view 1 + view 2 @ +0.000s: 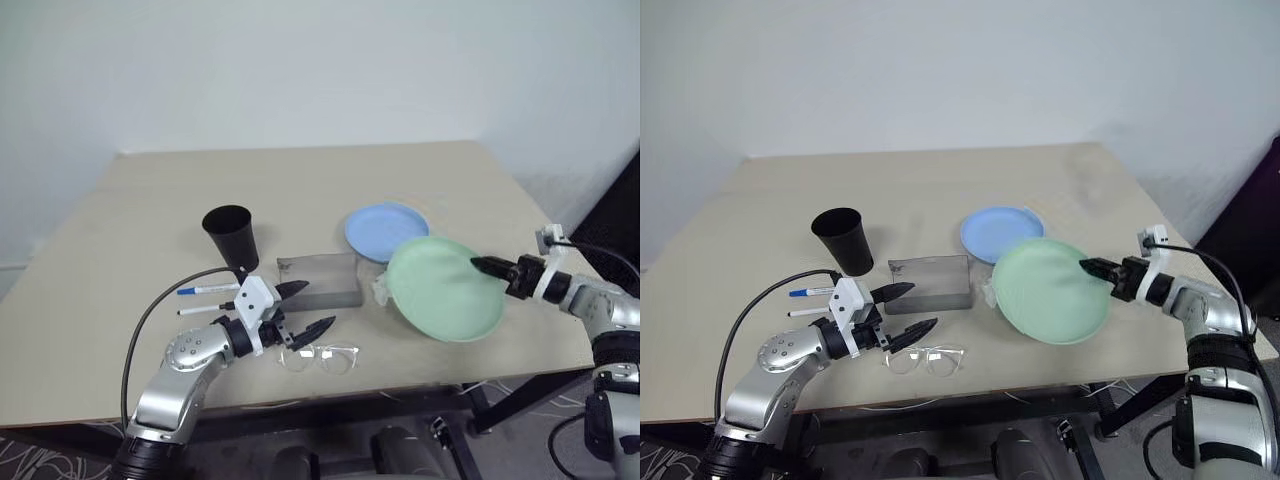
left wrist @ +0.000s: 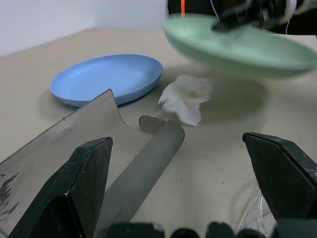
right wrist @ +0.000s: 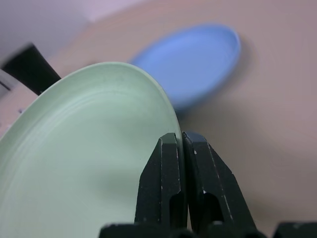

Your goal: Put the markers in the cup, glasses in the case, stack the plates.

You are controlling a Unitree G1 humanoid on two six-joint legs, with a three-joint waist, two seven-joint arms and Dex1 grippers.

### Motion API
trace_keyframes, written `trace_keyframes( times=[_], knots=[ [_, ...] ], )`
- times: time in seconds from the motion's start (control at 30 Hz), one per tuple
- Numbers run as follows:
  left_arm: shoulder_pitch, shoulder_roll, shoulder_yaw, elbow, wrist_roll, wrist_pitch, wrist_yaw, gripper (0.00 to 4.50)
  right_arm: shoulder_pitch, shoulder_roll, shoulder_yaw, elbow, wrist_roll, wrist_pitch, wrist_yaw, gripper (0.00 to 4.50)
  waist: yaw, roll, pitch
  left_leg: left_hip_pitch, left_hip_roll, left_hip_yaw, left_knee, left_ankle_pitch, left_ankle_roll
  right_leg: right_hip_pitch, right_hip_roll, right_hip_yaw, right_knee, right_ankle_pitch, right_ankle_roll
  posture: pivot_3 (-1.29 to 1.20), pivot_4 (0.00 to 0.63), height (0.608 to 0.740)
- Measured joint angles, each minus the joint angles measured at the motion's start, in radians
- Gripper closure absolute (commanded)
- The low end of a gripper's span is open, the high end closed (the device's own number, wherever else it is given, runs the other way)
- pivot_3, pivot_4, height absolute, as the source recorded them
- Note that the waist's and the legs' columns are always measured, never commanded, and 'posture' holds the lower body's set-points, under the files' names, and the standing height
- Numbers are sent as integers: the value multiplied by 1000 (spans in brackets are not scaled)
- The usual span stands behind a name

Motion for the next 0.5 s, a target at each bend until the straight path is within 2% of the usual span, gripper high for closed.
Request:
trace_keyframes(
  times=[0.07, 0.17, 0.37, 0.5],
  knots=[
    [-8, -1, 0, 4, 1, -3, -1, 0, -48, 19, -3, -26, 5, 1, -25, 4460, 0, 0, 0, 0, 0, -1, 0, 0, 0, 0, 0, 0, 0, 0, 0, 0, 0, 740],
    [-18, -1, 0, 15, 2, -11, -1, 0, -154, 72, -2, 23, -18, -22, -136, 4460, -2, 0, 0, 0, 0, -1, 0, 0, 0, 0, 0, -1, 0, 1, 1, 0, 0, 740],
    [-34, -1, 0, 33, 3, -20, 0, 0, -372, 173, 6, 297, -97, -110, -360, 4460, -4, 1, 0, -2, 0, -1, -3, 0, 0, -3, 0, 0, 0, 1, 2, 0, 0, 740],
    [-40, -2, 0, 40, 4, -25, 1, 0, -464, 217, 22, 464, -165, -207, -490, 4460, -4, 1, 0, -3, 0, -2, -5, 0, 0, -3, 0, -1, -1, 1, 2, 0, 0, 740]
  ],
)
